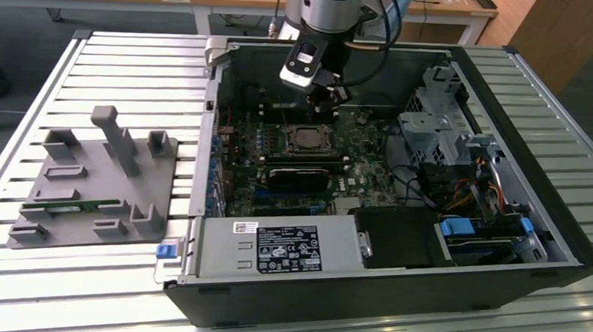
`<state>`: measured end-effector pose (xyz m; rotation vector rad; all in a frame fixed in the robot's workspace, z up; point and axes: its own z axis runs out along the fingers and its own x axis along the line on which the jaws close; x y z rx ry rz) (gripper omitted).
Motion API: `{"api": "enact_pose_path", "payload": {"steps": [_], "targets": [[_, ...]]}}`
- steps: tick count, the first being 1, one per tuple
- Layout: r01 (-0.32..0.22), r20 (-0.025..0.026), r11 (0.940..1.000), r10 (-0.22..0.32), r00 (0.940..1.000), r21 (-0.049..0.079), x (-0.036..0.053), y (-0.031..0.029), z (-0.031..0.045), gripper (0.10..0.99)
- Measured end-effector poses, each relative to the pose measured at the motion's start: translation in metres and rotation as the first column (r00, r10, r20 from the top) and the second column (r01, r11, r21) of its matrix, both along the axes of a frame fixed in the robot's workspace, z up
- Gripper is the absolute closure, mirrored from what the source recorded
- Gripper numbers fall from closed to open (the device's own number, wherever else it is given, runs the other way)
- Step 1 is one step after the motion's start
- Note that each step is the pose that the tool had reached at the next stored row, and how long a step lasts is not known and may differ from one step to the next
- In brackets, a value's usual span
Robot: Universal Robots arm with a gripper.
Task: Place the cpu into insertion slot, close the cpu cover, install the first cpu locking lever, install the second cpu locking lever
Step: 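Install the first cpu locking lever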
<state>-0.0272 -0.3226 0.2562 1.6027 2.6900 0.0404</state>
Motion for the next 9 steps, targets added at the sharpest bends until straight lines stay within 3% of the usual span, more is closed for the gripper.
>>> {"api": "enact_pose_path", "payload": {"steps": [9], "targets": [[-0.062,0.0,0.9981,0.062,0.9981,0.0,0.0,0.0,0.0,0.98]]}}
